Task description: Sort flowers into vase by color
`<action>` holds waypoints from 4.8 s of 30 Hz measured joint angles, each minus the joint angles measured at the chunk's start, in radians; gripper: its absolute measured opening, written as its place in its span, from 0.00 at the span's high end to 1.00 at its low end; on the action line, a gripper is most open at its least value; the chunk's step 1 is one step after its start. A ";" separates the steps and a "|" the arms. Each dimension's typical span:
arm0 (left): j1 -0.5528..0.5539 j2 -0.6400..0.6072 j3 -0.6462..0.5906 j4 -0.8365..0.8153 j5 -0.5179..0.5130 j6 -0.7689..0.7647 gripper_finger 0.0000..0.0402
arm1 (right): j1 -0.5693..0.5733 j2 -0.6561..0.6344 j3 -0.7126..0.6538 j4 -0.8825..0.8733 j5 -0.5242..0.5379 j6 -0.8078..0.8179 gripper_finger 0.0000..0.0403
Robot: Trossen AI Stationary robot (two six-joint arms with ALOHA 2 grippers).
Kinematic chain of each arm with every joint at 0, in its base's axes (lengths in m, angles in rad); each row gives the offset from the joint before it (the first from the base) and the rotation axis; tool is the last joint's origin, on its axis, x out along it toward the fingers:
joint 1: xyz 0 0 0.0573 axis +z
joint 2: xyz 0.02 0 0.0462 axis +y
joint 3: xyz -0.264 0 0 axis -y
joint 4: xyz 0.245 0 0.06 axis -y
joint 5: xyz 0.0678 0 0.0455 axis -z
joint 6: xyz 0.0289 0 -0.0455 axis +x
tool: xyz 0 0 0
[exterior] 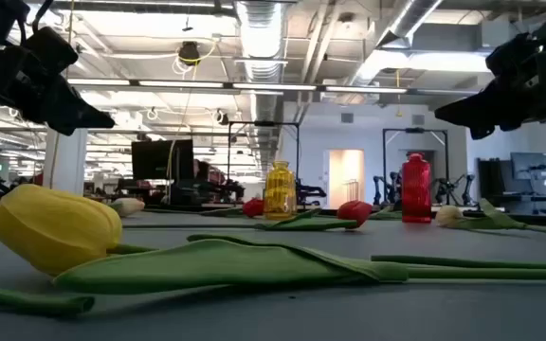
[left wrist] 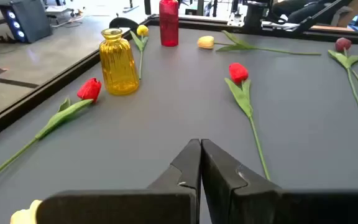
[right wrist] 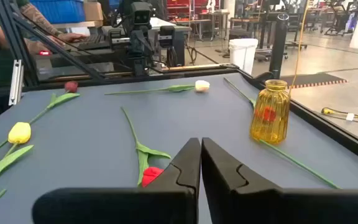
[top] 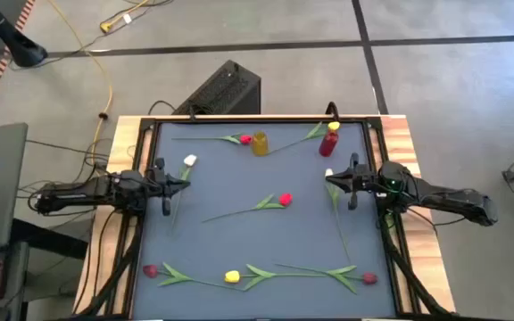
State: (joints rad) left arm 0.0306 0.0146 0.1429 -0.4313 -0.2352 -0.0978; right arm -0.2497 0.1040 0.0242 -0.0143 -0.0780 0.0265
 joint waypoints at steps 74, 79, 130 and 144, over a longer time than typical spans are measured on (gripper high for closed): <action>0.000 0.000 0.000 0.001 0.000 0.082 1.00 | 0.000 0.000 0.000 0.000 0.000 0.000 0.89; 0.000 0.000 -0.001 0.015 -0.006 0.078 1.00 | 0.000 0.000 0.000 0.000 0.000 0.000 0.89; 0.000 0.000 -0.001 0.139 -0.205 -0.701 0.98 | 0.203 0.903 0.837 -0.625 0.022 0.777 0.89; 0.000 0.272 0.068 0.332 -0.103 -0.455 0.55 | 0.241 0.964 0.869 -0.882 -0.075 1.099 0.62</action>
State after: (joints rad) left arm 0.0303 0.2869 0.2109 -0.0988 -0.3384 -0.5533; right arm -0.0090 1.0683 0.8932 -0.8960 -0.1532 1.1257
